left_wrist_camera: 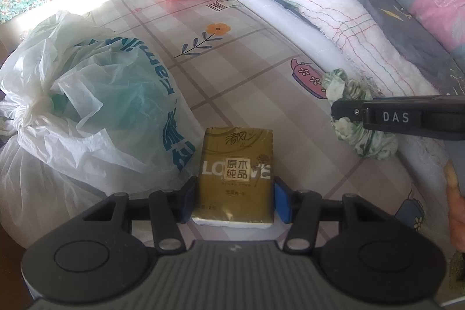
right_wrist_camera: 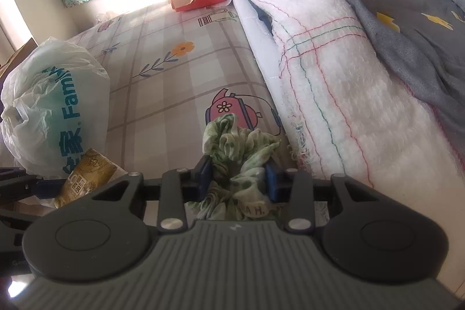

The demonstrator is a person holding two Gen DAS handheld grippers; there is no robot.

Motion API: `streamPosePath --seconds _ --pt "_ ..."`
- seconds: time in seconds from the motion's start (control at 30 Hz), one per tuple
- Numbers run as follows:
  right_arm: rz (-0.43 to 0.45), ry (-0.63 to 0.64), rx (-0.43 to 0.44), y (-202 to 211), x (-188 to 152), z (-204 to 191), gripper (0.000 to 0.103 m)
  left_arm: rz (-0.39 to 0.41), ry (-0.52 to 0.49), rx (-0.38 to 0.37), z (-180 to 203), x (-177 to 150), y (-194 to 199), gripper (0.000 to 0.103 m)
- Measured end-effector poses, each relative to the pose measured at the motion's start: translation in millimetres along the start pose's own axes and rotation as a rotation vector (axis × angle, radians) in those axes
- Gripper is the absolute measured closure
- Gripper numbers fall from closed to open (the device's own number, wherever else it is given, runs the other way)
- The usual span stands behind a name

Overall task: Organize soft objects
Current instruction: 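Grasp the gold tissue pack with the left tool while the right tool grasps the green scrunchie, then carry the tissue pack and scrunchie into the box and release both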

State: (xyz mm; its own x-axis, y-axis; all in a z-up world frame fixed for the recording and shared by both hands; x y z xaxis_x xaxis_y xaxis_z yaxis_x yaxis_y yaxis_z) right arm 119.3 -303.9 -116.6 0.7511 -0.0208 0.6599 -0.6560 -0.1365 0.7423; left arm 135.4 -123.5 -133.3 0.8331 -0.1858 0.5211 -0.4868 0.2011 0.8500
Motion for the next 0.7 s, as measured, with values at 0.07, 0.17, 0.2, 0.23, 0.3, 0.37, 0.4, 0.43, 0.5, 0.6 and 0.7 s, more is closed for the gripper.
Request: streamPosePath --seconds 0.07,0.17,0.2,0.23,0.3,0.37,0.4,0.43,0.5,0.6,0.7 --pt "0.003 -0.027 0.024 5 -2 1 0.078 0.014 -0.006 -0.001 0 -2 7 0.049" --pt "0.013 -0.042 0.032 13 -6 0 0.083 0.04 -0.004 -0.001 -1 -3 19 0.049" --pt "0.014 -0.046 0.037 16 -7 0 0.084 0.049 0.0 -0.003 -1 -3 23 0.049" --pt "0.015 -0.049 0.04 18 -8 -1 0.084 0.057 0.004 -0.006 -2 -4 27 0.049" --pt "0.023 -0.054 0.043 24 -9 -2 0.085 0.073 0.01 -0.009 -4 -5 34 0.049" --pt "0.034 -0.059 0.048 31 -9 -5 0.085 0.086 0.013 -0.011 -5 -6 41 0.049" --pt "0.039 -0.06 0.051 34 -8 -6 0.085 0.091 0.015 -0.013 -6 -7 45 0.049" --pt "0.045 -0.063 0.055 37 -8 -7 0.085 0.098 0.019 -0.016 -7 -8 48 0.049" --pt "0.058 -0.067 0.067 45 -6 -10 0.085 0.11 0.028 -0.02 -9 -9 55 0.049" --pt "0.078 -0.067 0.083 55 -3 -17 0.086 0.136 0.042 -0.02 -14 -9 66 0.049" --pt "0.097 -0.063 0.1 67 1 -24 0.086 0.166 0.063 -0.026 -21 -10 79 0.049"
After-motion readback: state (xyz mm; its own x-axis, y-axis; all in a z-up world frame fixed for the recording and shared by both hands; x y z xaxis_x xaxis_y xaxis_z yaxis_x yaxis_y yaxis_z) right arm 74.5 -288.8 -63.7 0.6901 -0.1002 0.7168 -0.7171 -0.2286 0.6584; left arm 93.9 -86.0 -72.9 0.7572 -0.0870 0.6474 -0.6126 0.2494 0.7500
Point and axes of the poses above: each gripper's, at about its wrist camera, not at the fingertips, and y roughly against the way its jaws point, z to its right, x to its top, the point moved 4 cm from there along -y, roughly the way its jaws point, and after that the axes turned 7 degrees about y, right-handed, at the moved point
